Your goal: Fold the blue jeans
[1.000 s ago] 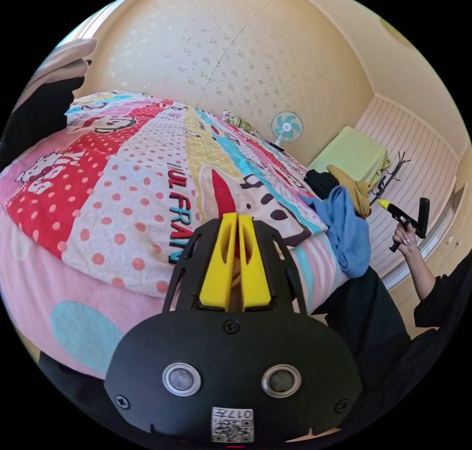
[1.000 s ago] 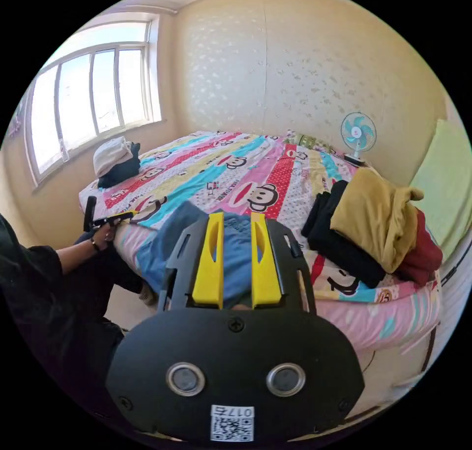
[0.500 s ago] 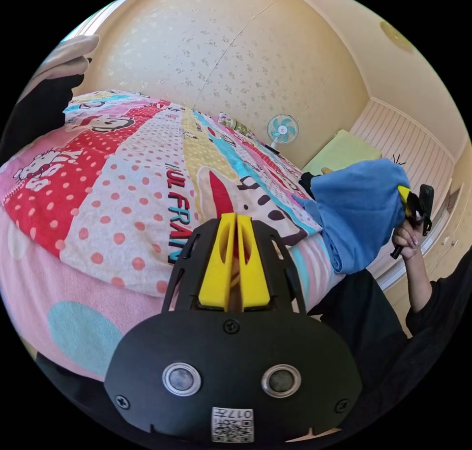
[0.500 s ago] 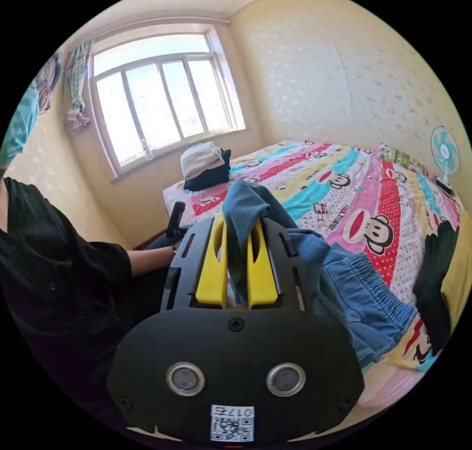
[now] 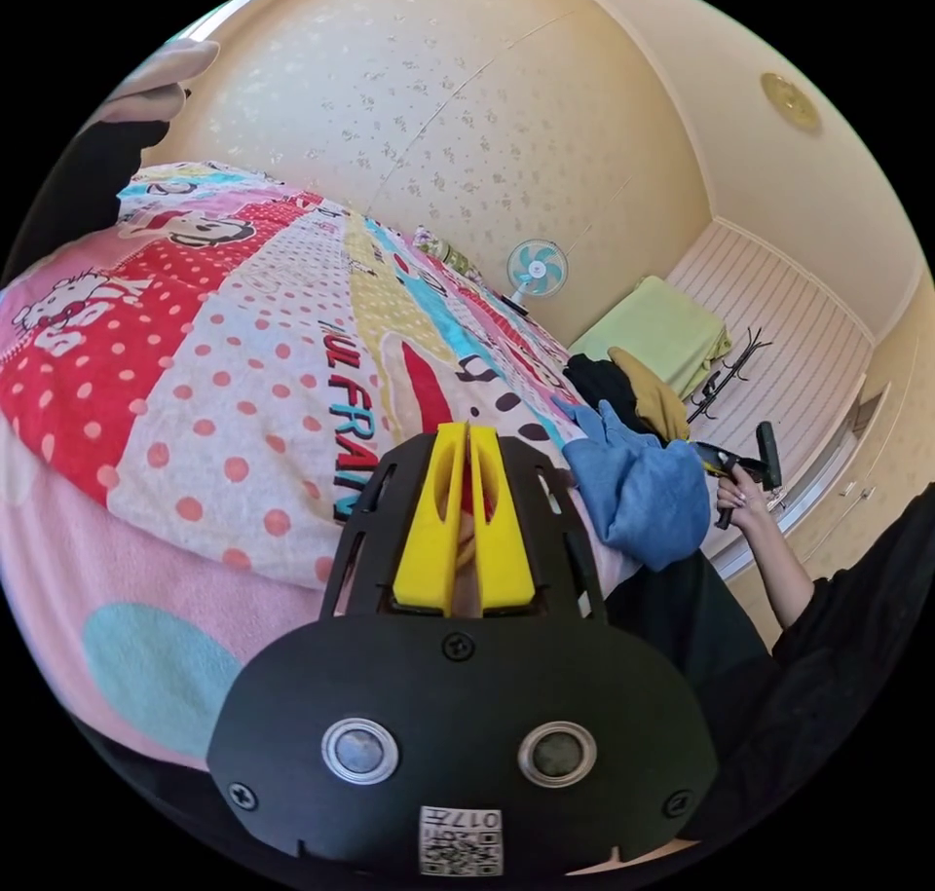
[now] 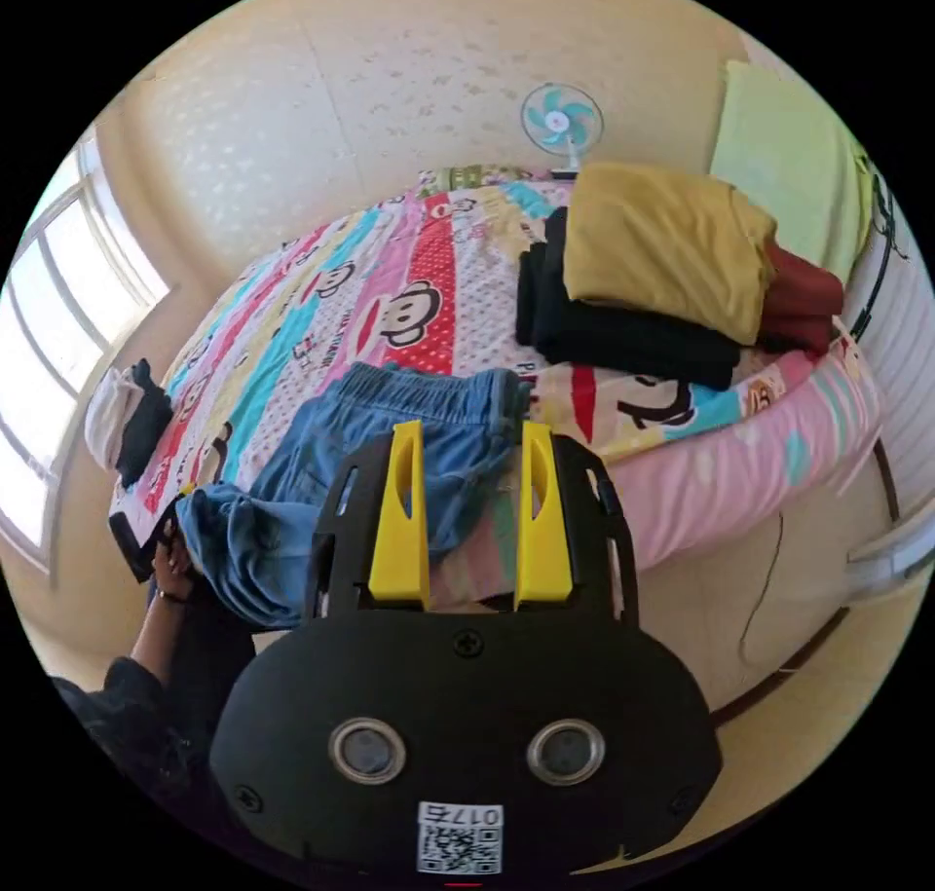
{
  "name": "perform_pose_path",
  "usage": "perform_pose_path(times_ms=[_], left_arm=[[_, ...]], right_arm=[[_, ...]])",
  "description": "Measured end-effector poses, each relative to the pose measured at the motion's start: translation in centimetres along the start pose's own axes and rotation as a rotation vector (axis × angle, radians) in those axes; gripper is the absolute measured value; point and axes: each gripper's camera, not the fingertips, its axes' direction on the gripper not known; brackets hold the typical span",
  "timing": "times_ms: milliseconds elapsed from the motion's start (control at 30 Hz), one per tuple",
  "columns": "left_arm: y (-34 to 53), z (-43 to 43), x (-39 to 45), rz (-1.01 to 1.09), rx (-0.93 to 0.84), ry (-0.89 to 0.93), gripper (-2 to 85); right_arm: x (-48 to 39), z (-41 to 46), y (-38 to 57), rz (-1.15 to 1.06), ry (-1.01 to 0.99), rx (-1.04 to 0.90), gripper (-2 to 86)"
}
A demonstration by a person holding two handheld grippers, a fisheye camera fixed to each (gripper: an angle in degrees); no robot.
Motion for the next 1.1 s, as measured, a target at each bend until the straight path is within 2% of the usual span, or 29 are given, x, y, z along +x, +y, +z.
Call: perform_pose_path(times_ms=[67, 133, 200, 300, 367, 400, 433, 467, 500, 567, 633, 700, 733, 800, 900, 933, 967, 1000, 1067, 1100], left_arm=[[-0.5, -0.4, -0.6, -0.002, 0.0, 0.018, 0.7], [-1.5, -0.9, -0.6, -0.021, -0.023, 0.022, 3.5], [-2.8, -2.4, 1.1, -0.02, -0.026, 0.067, 6.7], [-5.2, -5.3, 7.8, 0.146, 0.071, 0.205, 9.5], [-7.3, -3.9, 12.6, 0.188, -0.009, 0.29, 12.4], [-7.7, -2.8, 13.3, 0.163, -0.065, 0.297, 13.7], [-8.3, -0.2, 14.0, 0.077, -0.199, 0.28, 17.7], [-8.3, 2.3, 13.6, -0.029, -0.319, 0.276, 19.5], [-8.0, 2.8, 12.6, -0.106, -0.312, 0.305, 19.3], [-6.3, 4.6, 8.4, -0.322, -0.26, 0.537, 16.2], [-4.8, 6.2, 5.7, -0.46, -0.247, 0.642, 11.4], [-3.5, 7.4, 4.2, -0.526, -0.256, 0.691, 11.2], [-3.2, 7.6, 4.1, -0.52, -0.247, 0.687, 11.1], [-3.5, 7.4, 4.8, -0.45, -0.247, 0.63, 11.5], [-4.6, 7.5, 7.1, -0.324, -0.279, 0.545, 12.0], [-5.0, 7.6, 8.2, -0.283, -0.279, 0.545, 11.7], [-5.2, 7.9, 9.3, -0.254, -0.281, 0.587, 9.9], [-5.3, 8.1, 9.8, -0.245, -0.282, 0.617, 9.0], [-5.5, 8.9, 11.4, -0.198, -0.336, 0.724, 9.7], [-5.6, 8.7, 11.6, -0.181, -0.33, 0.732, 9.7]], right_arm=[[0.4, 0.8, 0.3, 0.008, -0.152, 0.002, 10.5], [-1.2, -0.5, 1.2, -0.053, -0.173, 0.098, 5.1], [-5.1, -2.7, 2.9, -0.22, -0.348, 0.237, 3.5], [-10.6, -1.6, 4.1, -0.422, -0.536, 0.172, 2.3], [-13.0, -0.3, 5.4, -0.51, -0.636, 0.158, 1.9], [-14.3, 0.5, 6.3, -0.564, -0.686, 0.148, 1.7], [-14.7, 0.9, 6.7, -0.588, -0.71, 0.139, 1.6], [-14.6, 1.4, 7.3, -0.548, -0.65, 0.156, 1.4], [-14.0, 1.6, 7.7, -0.563, -0.701, 0.135, 1.3], [-12.6, 1.8, 8.2, -0.555, -0.799, 0.103, 1.4], [-11.6, 1.6, 8.7, -0.557, -0.753, 0.08, 1.7], [-9.8, -0.4, 9.2, -0.539, -0.596, 0.136, 3.0], [-9.6, -1.1, 9.4, -0.541, -0.556, 0.158, 3.5], [-10.0, -2.9, 10.0, -0.614, -0.445, 0.169, 10.8], [-13.0, -1.5, 11.1, -0.767, -0.321, 0.028, 14.7], [-13.6, -0.9, 11.4, -0.792, -0.289, -0.004, 14.5], [-14.7, 0.5, 12.1, -0.812, -0.184, -0.046, 14.2], [-15.4, 1.2, 12.7, -0.784, -0.027, -0.023, 10.0], [-15.1, -0.4, 13.6, -0.752, 0.021, 0.104, 6.6], [-13.9, -2.5, 13.2, -0.669, -0.032, 0.176, 5.7]])
